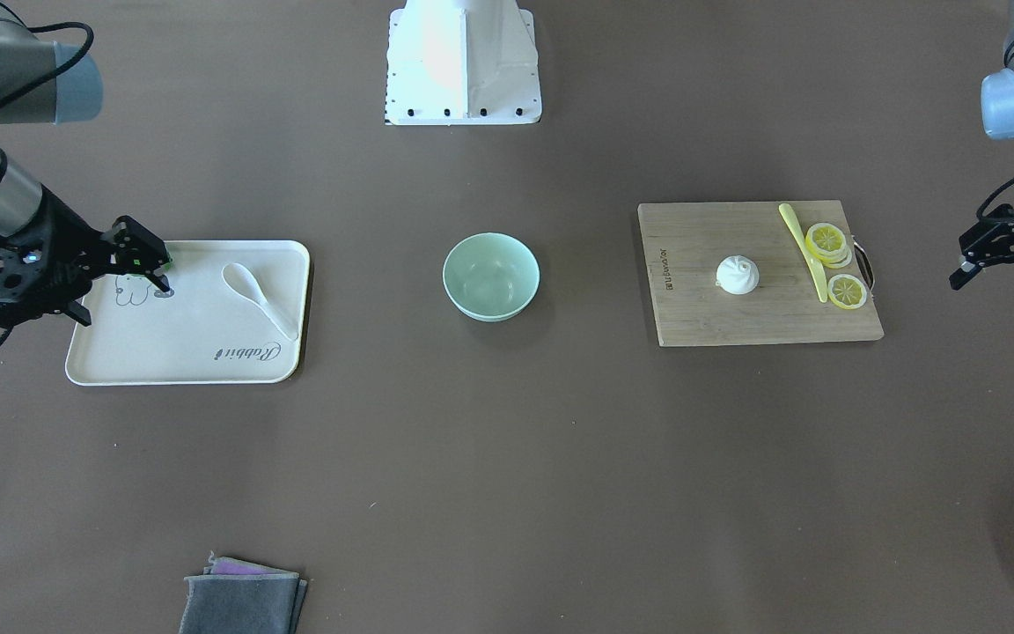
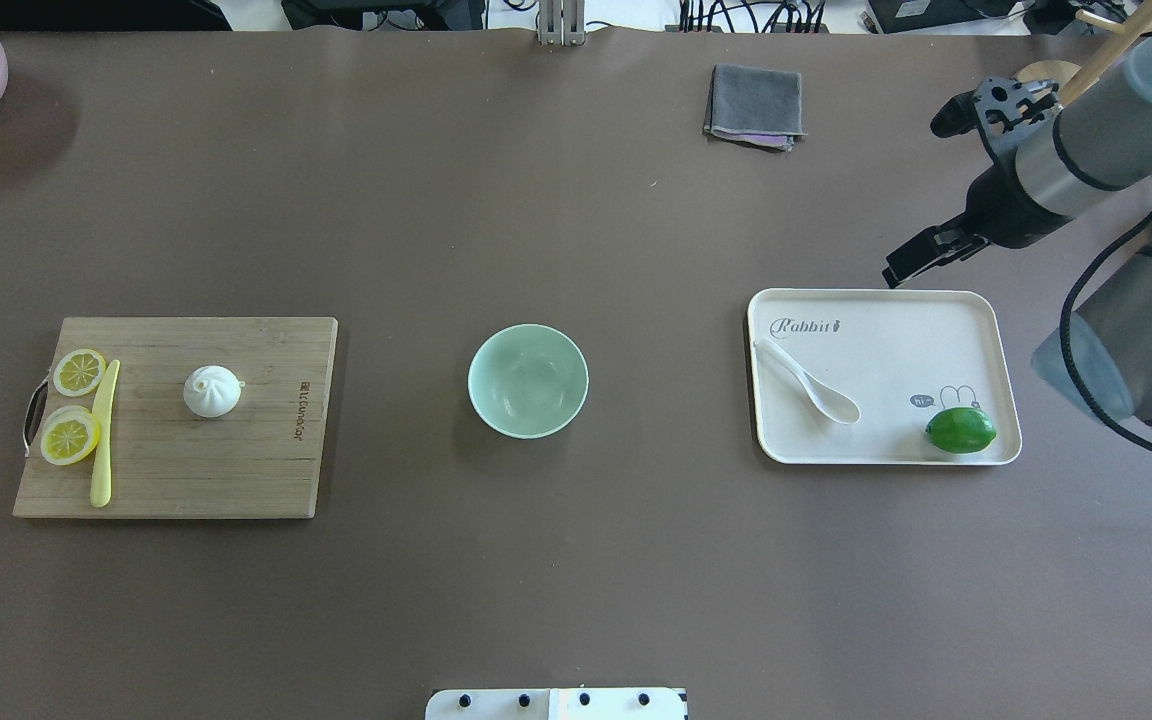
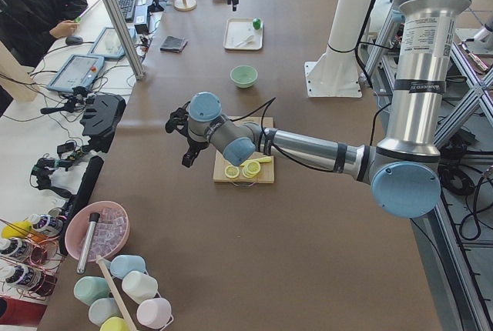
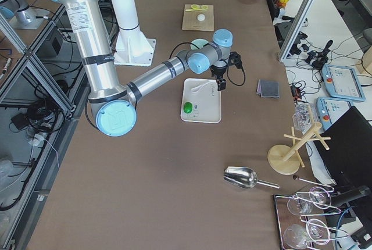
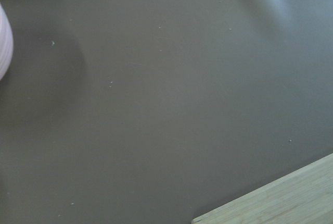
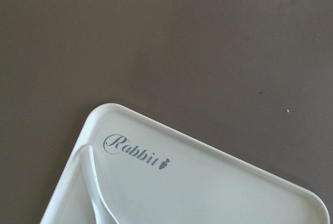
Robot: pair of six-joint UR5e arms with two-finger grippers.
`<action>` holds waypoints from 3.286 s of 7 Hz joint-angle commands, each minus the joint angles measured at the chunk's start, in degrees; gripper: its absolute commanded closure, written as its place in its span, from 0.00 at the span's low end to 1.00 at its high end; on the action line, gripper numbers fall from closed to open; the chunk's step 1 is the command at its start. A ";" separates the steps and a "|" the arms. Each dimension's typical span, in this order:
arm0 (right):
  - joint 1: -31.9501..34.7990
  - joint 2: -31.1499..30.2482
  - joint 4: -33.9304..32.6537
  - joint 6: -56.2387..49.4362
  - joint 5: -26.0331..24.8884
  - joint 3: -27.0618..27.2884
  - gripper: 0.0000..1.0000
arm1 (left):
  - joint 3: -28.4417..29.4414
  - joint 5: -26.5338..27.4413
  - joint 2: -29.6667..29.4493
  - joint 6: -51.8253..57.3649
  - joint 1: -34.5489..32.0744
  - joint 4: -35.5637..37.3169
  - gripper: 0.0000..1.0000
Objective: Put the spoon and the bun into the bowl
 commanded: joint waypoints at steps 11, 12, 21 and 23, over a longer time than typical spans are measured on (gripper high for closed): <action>-15.52 2.90 12.03 5.98 -11.73 -8.72 0.37 | 0.36 0.19 0.36 -0.22 0.95 -1.17 0.02; -15.61 2.81 12.03 5.99 -11.91 -8.72 0.41 | 0.36 0.19 0.36 -0.22 0.95 -1.17 0.02; -12.44 13.40 3.20 32.10 -12.87 -6.08 1.00 | -1.04 4.81 -2.01 -14.93 12.50 -6.94 0.02; -12.44 18.18 -3.60 37.16 -12.52 -5.21 1.00 | -1.04 8.45 -1.92 -19.19 19.11 -10.48 0.02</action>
